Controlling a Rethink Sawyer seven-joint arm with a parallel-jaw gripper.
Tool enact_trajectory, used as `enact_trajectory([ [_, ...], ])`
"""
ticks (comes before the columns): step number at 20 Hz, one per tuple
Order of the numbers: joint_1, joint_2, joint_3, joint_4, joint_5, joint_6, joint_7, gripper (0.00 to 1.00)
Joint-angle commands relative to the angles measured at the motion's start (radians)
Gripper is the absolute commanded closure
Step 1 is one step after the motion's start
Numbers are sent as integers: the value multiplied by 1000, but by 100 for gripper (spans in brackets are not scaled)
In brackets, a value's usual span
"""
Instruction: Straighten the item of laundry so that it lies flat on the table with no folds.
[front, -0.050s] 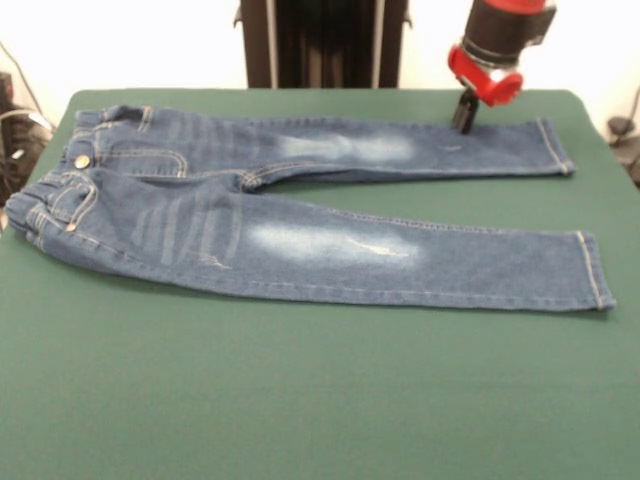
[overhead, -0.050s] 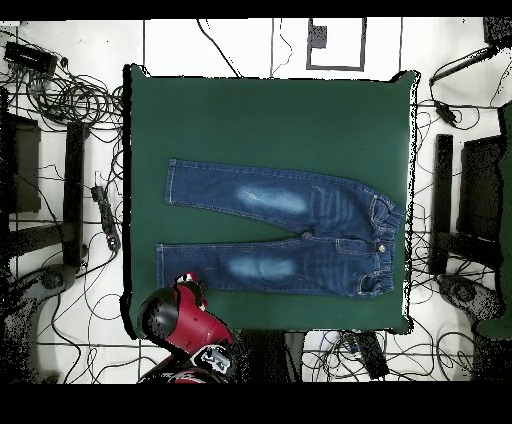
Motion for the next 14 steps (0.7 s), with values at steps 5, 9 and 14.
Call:
enact_trajectory([
  [5,70,46,174,-128,145,74,303,100],
  [9,74,35,162,-120,146,82,283,100],
  [14,71,7,99,-102,118,115,214,100],
])
